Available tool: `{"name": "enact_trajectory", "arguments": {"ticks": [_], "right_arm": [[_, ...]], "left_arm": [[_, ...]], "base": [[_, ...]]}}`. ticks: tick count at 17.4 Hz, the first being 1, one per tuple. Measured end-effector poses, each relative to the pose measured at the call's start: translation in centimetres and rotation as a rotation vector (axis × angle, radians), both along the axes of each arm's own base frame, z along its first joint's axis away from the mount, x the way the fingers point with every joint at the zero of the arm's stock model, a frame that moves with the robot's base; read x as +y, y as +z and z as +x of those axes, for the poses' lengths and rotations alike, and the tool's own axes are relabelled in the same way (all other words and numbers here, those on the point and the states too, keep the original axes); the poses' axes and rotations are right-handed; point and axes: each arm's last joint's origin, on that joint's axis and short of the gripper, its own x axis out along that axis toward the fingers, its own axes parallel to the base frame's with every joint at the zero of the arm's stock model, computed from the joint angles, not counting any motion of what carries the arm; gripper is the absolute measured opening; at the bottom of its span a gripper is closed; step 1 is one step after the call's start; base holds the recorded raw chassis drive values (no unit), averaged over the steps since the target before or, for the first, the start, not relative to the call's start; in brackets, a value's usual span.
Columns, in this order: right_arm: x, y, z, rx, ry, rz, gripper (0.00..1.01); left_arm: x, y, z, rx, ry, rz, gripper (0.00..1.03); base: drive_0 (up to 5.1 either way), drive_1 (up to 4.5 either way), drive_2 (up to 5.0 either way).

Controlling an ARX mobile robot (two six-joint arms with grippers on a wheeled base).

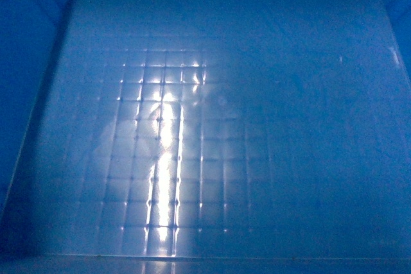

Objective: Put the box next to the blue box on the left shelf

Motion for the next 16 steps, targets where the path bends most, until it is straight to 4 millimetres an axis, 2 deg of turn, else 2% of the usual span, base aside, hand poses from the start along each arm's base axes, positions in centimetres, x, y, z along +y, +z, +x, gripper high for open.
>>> {"name": "enact_trajectory", "arguments": {"ticks": [16], "right_arm": [[0.0,0.01,0.0,-0.001,0.0,0.0,0.21]], "left_arm": [[0.0,0.03,0.0,-0.003,-0.001,0.0,0.19]], "base": [[-5.0,2.4,2.4]]}}
